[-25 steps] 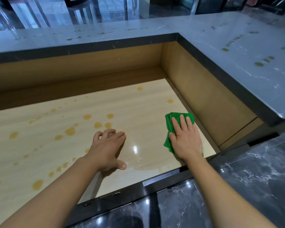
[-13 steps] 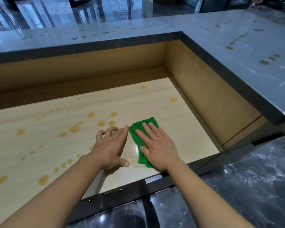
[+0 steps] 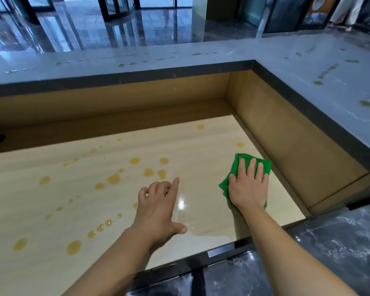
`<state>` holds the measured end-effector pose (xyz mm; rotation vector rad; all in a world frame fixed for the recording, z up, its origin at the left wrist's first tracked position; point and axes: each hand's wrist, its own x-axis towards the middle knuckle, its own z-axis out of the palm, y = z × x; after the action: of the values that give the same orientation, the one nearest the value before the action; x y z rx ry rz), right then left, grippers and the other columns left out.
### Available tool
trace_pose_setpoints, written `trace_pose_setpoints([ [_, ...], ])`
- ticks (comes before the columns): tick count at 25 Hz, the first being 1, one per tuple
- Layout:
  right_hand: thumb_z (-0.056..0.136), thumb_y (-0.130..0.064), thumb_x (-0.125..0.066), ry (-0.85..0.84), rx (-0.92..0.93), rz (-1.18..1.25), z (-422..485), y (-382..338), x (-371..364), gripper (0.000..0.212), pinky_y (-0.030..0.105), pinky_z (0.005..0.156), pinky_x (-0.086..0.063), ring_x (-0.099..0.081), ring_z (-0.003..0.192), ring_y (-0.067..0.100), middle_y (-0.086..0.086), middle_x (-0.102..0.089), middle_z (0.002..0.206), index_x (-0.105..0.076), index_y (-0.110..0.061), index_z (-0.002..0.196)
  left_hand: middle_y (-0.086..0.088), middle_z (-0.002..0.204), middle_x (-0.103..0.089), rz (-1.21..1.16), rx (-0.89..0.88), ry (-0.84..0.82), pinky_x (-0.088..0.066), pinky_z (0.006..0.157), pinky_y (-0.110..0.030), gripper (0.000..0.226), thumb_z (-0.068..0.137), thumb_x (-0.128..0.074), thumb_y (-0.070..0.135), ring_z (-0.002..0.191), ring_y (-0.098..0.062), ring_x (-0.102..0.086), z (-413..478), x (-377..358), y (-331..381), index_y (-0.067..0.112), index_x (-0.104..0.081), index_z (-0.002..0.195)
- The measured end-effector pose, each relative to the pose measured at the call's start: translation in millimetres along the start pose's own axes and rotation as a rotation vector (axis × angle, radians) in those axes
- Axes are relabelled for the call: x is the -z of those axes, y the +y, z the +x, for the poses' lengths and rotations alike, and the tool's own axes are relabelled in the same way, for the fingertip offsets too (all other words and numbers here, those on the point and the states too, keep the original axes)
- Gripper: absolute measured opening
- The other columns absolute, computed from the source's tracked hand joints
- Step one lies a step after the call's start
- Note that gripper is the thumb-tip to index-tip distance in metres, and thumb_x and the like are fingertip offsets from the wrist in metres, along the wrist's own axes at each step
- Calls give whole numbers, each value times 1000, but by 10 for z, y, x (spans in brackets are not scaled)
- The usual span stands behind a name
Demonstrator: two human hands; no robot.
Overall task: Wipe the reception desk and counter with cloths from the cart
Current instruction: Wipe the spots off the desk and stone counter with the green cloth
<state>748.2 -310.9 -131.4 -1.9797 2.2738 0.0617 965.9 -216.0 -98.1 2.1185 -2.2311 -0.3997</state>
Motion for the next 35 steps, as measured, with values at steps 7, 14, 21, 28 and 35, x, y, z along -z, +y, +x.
trace_pose_setpoints([
  [7, 102, -45, -13, -37, 449, -27, 34, -1316, -42, 61, 47, 120, 4, 17, 148, 28, 7, 17, 161, 11, -25, 154, 2, 159, -4, -101, 237, 60, -6, 113, -40, 138, 53, -66, 80, 144, -20, 0, 119, 147, -416, 25, 12, 152],
  [14, 100, -49, -17, -23, 696, -70, 647, -762, 36, 58, 39, 121, 8, 14, 149, 18, -3, 10, 162, 3, -37, 153, 4, 160, -3, -98, 225, 6, -7, 115, -41, 139, 51, -68, 80, 145, -20, -1, 720, 206, -298, 22, 7, 153],
  [21, 102, -46, -18, 10, 363, -87, 1242, 129, 137, 60, 39, 121, 1, 7, 150, 25, 3, 3, 163, -1, -27, 155, 3, 160, -11, -59, 243, -45, -9, 114, -40, 138, 50, -68, 81, 145, -20, -7, 1073, 269, -288, 18, 0, 153],
  [28, 101, -45, -13, -17, 141, 5, 851, -815, 105, 63, 47, 120, 2, 15, 147, 36, 11, 14, 161, 11, -22, 154, 4, 158, -19, -68, 311, -61, -10, 111, -38, 138, 51, -71, 77, 145, -16, -9, 1148, 388, -429, 18, 1, 153],
  [35, 101, -48, -15, -56, 710, -38, 764, -1047, 72, 60, 40, 121, 8, 20, 147, 22, 0, 15, 161, 7, -31, 154, 2, 157, -23, -24, 327, -105, -12, 111, -40, 135, 51, -74, 72, 145, -16, -14, 1326, 517, -527, 18, -4, 152],
])
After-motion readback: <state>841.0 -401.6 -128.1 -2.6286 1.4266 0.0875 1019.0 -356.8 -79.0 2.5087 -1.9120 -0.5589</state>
